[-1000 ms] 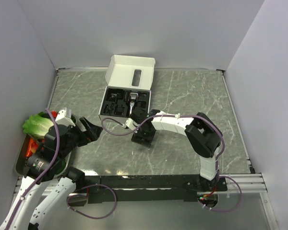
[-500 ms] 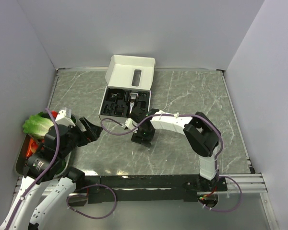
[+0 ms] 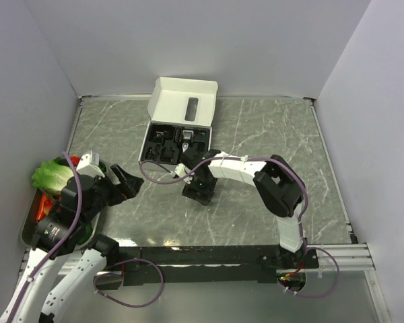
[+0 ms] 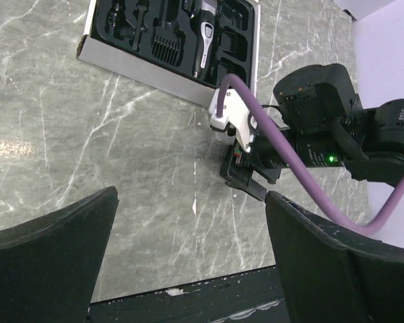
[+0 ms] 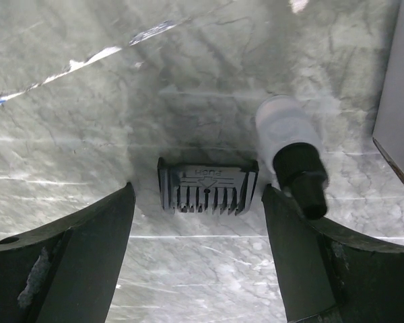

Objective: Sort the hair-cutting tools

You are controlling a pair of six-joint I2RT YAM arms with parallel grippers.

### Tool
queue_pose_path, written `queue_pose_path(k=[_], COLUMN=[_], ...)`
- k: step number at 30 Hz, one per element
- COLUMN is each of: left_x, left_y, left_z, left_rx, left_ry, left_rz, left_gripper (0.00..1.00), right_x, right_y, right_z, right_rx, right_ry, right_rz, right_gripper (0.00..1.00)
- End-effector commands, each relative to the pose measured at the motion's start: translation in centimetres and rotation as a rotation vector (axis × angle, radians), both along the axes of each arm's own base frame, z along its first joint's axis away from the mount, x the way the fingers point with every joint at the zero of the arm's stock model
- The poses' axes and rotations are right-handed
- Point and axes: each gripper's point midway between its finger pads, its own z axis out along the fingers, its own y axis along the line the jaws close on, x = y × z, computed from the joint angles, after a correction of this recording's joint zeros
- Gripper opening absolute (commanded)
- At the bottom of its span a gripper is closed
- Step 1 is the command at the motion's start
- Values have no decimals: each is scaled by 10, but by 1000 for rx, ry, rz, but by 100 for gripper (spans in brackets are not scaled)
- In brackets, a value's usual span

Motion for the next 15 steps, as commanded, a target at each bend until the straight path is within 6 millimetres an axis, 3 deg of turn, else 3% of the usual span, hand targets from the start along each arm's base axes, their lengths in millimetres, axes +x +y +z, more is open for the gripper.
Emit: queue_pose_path(k=[1, 8, 11, 15], left_x=[2, 3, 3, 2], left_y=[-1, -2, -2, -2], left_z=[18, 16, 16, 18], left_rx=[-17, -17, -19, -20], left_ry=[-42, -38, -38, -42], left_rz=[0, -3, -4, -3], left_gripper=[97, 97, 97, 97], right_x=[15, 15, 13, 9], right_y=[3, -1, -4, -7], right_z=[-19, -20, -22, -22], right_rx=[8, 8, 6, 0], right_ry=[-14, -7, 8, 25], right_rz=[-59, -70, -78, -76], right_gripper=[84, 79, 68, 62])
